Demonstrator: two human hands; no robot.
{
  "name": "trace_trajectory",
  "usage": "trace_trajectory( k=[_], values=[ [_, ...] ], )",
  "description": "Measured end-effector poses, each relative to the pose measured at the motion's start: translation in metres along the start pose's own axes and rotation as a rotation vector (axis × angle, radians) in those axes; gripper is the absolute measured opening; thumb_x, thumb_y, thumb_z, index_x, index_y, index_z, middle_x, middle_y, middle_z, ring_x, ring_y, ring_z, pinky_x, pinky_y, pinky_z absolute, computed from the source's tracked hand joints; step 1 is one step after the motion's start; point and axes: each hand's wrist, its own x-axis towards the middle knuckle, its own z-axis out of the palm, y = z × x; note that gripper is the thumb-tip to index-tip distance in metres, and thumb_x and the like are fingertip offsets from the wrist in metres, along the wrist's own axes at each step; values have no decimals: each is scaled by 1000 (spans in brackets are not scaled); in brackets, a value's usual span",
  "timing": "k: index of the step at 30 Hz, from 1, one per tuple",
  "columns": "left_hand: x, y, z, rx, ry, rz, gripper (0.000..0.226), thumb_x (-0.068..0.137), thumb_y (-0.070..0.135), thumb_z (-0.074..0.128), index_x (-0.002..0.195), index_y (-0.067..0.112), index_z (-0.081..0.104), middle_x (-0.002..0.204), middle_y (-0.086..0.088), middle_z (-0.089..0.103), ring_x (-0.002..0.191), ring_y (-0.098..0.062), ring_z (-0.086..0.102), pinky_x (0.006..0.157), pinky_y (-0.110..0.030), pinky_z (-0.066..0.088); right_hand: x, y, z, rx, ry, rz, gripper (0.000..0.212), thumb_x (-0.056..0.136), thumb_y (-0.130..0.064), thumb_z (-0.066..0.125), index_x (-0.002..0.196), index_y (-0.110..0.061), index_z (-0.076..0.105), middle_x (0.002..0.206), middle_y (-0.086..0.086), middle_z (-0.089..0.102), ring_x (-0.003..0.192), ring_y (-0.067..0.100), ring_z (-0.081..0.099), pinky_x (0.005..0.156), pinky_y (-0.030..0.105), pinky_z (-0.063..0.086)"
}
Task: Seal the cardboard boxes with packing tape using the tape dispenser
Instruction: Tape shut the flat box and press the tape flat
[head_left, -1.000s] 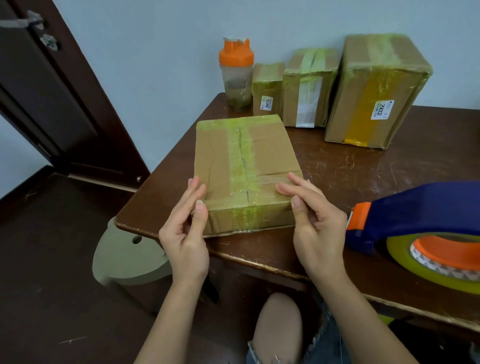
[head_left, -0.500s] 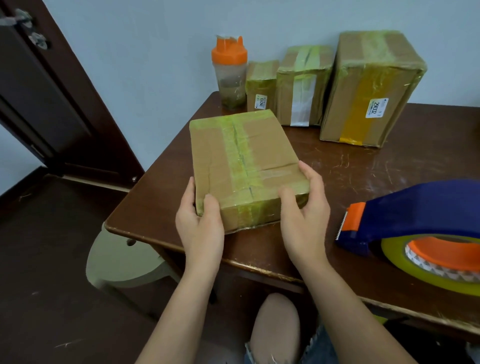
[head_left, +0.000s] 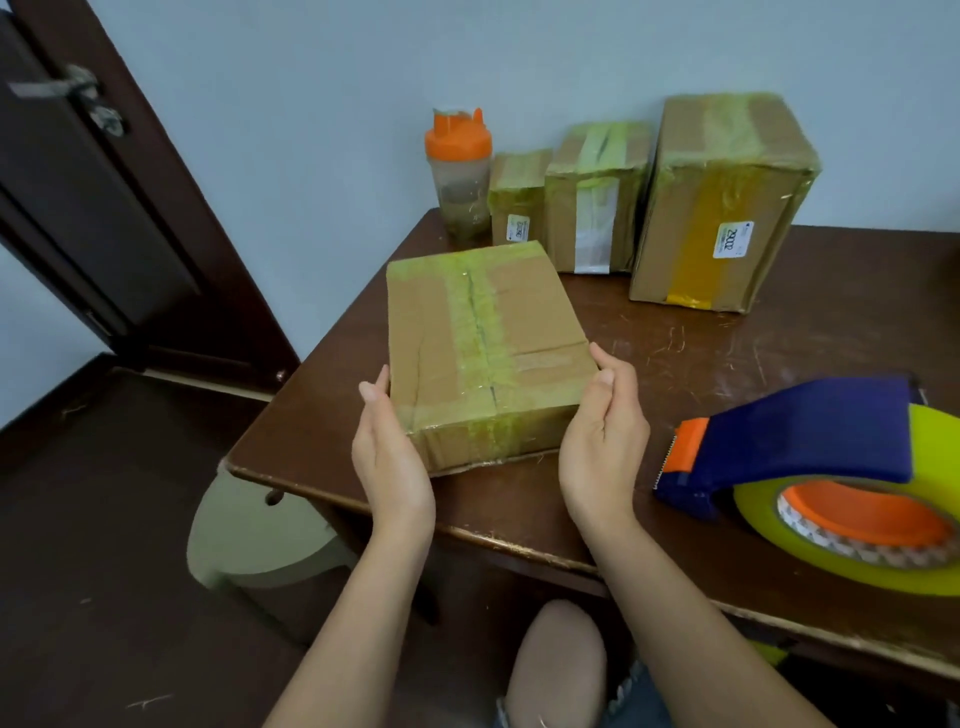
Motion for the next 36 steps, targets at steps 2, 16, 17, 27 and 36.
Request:
trace_trajectory(
  k=[2,16,17,27,36],
  values=[
    [-5,12,-5,-3,-53,-38,43,102,43,43,142,31,49,131,18,57,115,5,54,81,-12,42,-2,-7,-5,50,-34,56,34,105,-14,31,129,-15,55,114,-11,57,90,-18,49,75,-3,33],
    [-52,101,2,-67,-37,446,41,108,29,30,147,21,42,147,15,45,133,6,40,114,-20,30,10,-132,-82,295,-300,-45,47,102,-38,41,148,-41,31,150,-25,33,125,-12,29,102,14,25],
    [-58,108,7,-80,-36,486,41,108,27,30,146,20,42,143,20,48,129,10,42,111,-15,31,11,-137,-89,302,-295,-53,48,102,-39,41,148,-41,30,149,-24,34,124,-13,30,98,8,26],
    [-100,160,60,-124,-427,390,46,96,30,55,142,25,50,136,18,55,132,-3,44,115,-33,31,24,-152,-175,262,1,-238,45,104,-31,38,149,-29,35,150,-17,38,133,-6,34,110,13,29],
    [-125,160,150,97,-458,512,38,102,34,45,138,26,54,128,12,62,119,-7,57,105,-35,47,44,-145,-239,171,212,-297,45,105,-29,37,150,-23,34,145,-16,39,116,-20,30,87,-12,21]
  ],
)
